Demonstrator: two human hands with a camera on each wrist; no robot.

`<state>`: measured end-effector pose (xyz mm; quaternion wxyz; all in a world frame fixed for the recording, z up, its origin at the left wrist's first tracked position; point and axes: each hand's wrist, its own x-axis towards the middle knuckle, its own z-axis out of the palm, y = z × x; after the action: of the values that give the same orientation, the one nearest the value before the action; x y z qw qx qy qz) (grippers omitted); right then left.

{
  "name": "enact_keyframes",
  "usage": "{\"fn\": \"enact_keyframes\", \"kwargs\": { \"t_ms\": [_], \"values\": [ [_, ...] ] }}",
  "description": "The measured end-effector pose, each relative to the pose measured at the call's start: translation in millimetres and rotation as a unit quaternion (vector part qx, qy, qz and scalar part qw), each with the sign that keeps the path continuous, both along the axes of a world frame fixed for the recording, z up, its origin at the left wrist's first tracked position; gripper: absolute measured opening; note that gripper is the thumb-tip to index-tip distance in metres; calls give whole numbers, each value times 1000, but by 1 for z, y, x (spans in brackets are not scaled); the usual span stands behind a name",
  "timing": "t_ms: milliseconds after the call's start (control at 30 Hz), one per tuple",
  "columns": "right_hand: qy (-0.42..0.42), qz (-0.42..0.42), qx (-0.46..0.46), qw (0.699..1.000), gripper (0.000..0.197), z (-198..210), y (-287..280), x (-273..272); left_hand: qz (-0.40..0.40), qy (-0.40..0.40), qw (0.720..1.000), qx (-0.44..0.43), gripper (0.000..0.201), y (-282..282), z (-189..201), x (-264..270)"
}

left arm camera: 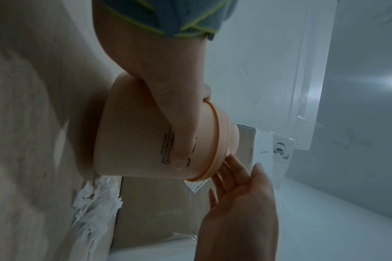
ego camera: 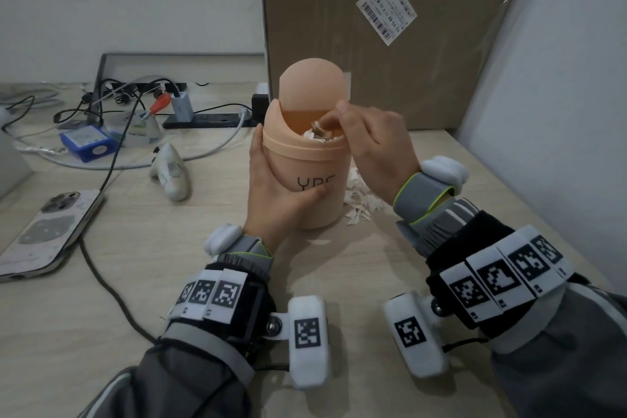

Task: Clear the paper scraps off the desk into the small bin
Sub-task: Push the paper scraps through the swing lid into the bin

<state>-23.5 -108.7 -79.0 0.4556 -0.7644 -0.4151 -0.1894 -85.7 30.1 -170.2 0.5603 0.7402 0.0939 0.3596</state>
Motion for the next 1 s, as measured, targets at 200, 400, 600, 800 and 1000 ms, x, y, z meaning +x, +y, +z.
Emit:
{"fn": "enact_keyframes", "kwargs": {
  "t_ms": [200, 400, 600, 800, 1000],
  "values": [
    [-16, -24, -270, 962, 52, 3, 2, -8, -14, -1, 1000, 9, 134, -6, 4, -4],
    [27, 22, -152, 988, 70, 4, -5, 0, -14, 1, 1000, 12, 133, -6, 6, -5],
    [188, 3, 187, 964, 64, -2, -46, 21, -2, 5, 1000, -12, 132, -3, 6, -5],
    [383, -55, 163, 907, 62, -27, -89, 56, 22, -7, 998, -54, 135, -2, 7, -6],
    [429, -129, 83, 890, 52, -46, -99, 75, 42, -20, 996, -75, 135, -2, 9, -8]
  ]
}}
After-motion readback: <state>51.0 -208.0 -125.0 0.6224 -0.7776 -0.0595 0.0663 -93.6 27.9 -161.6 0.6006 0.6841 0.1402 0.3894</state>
